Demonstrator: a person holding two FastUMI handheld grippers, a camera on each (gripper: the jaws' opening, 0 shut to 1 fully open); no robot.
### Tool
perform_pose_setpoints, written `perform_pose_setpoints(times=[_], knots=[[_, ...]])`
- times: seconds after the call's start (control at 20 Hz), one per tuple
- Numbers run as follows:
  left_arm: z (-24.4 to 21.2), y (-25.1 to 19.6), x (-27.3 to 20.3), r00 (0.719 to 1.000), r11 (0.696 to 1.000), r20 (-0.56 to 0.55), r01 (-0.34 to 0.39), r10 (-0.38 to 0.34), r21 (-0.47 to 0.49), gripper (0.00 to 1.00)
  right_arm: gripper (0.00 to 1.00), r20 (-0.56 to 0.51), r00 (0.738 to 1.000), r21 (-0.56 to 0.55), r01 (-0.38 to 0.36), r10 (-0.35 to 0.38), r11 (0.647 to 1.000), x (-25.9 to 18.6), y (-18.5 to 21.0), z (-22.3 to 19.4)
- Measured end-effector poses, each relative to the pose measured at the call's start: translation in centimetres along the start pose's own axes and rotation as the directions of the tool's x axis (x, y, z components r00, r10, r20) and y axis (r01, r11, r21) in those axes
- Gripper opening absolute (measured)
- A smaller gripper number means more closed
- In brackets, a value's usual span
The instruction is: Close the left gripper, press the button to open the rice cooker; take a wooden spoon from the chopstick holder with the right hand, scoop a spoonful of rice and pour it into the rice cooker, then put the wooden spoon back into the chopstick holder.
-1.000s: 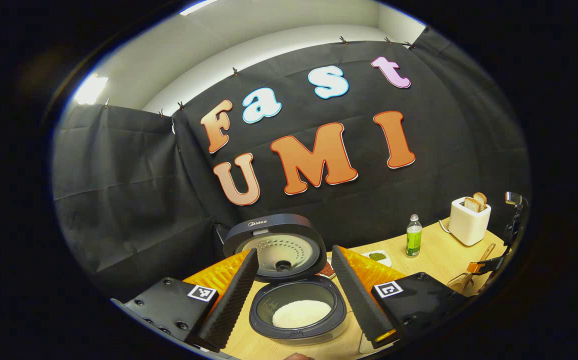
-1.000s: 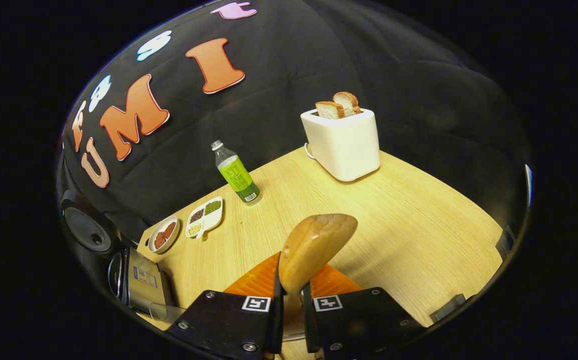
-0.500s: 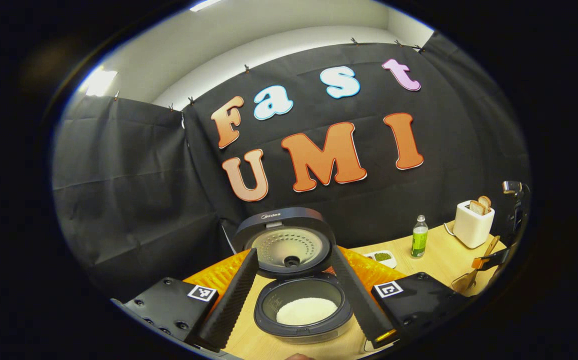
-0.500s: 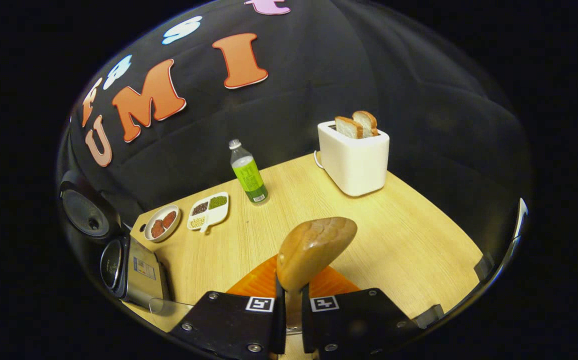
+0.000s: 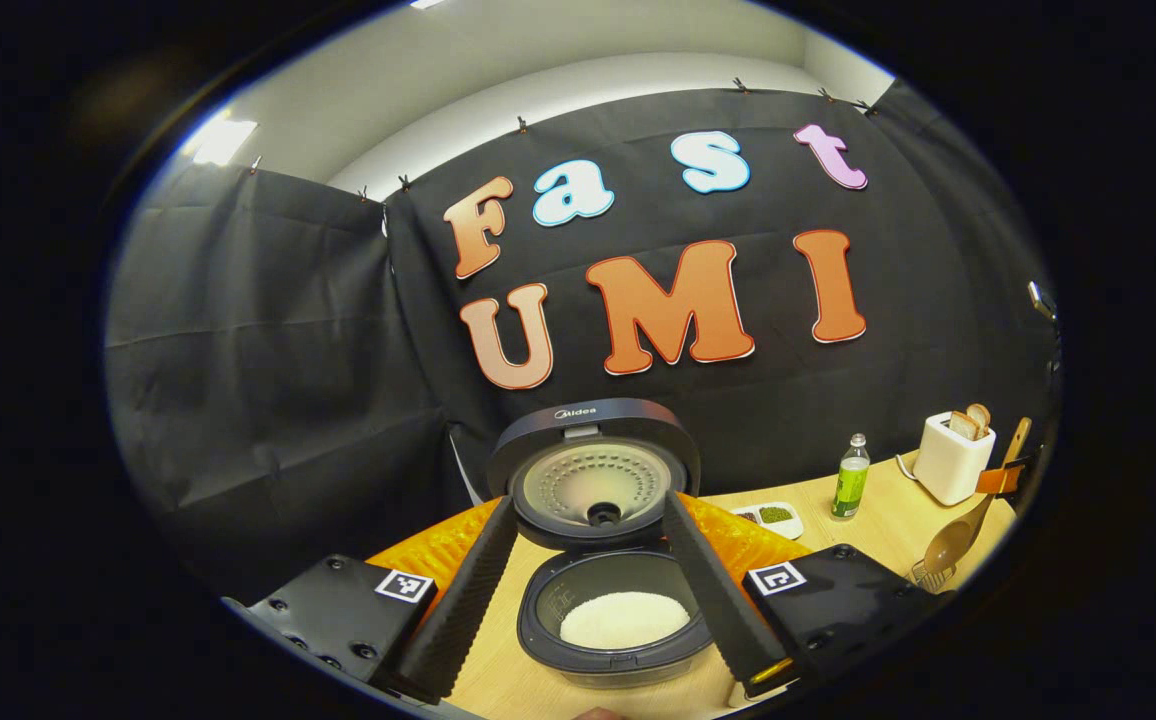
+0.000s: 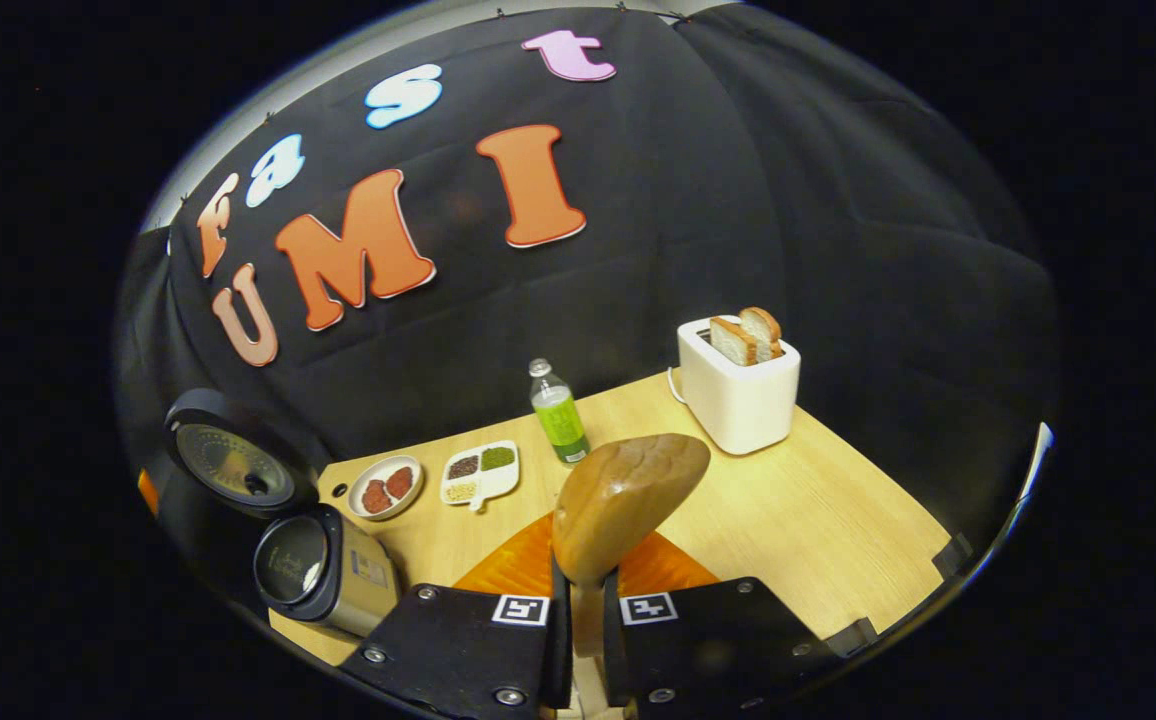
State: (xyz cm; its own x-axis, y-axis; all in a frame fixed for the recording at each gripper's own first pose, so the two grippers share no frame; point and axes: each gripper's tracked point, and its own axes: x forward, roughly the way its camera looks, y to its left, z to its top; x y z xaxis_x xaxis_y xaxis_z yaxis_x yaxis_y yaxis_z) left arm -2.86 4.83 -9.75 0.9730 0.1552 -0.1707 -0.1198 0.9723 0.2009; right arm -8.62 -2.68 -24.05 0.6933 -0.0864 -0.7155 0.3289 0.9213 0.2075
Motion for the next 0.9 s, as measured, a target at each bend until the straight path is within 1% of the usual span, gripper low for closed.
perform_pose_setpoints(times=[0.15,0.25,0.3,0.35,0.65,0.8,0.9], knots=[[-0.3,0.8,0.6,1.000,1.000,-0.002,0.000,0.000,-0.011,0.90,0.12,-0.022,0.998,-0.020,-0.065,0.065,0.998,-0.9,3.2,-0.7],[-0.5,1.4,0.9,1.000,1.000,-0.003,0.002,-0.002,-0.017,0.90,0.12,-0.036,0.995,-0.041,-0.098,0.096,0.994,-1.3,4.6,-1.5],[-0.6,1.8,1.1,1.000,1.000,-0.002,0.002,-0.002,-0.017,0.90,0.07,-0.042,0.994,-0.050,-0.107,0.105,0.993,-1.6,5.2,-2.2],[-0.7,2.0,1.3,1.000,1.000,-0.003,0.005,-0.005,-0.018,0.90,0.12,-0.054,0.993,-0.062,-0.113,0.109,0.992,-1.7,5.7,-2.8],[-1.8,2.9,2.0,0.999,0.999,-0.022,0.032,-0.032,-0.022,0.90,0.12,-0.097,0.992,-0.156,-0.094,0.080,0.983,-1.8,6.9,-7.9],[-2.3,3.1,2.3,0.998,0.999,-0.029,0.052,-0.052,-0.007,0.90,0.12,-0.090,0.994,-0.209,-0.084,0.066,0.974,-1.3,7.2,-10.1],[-2.7,3.2,2.7,0.997,0.998,-0.033,0.065,-0.065,-0.001,0.90,0.12,-0.069,0.997,-0.265,-0.060,0.043,0.962,-0.9,7.0,-10.9]])
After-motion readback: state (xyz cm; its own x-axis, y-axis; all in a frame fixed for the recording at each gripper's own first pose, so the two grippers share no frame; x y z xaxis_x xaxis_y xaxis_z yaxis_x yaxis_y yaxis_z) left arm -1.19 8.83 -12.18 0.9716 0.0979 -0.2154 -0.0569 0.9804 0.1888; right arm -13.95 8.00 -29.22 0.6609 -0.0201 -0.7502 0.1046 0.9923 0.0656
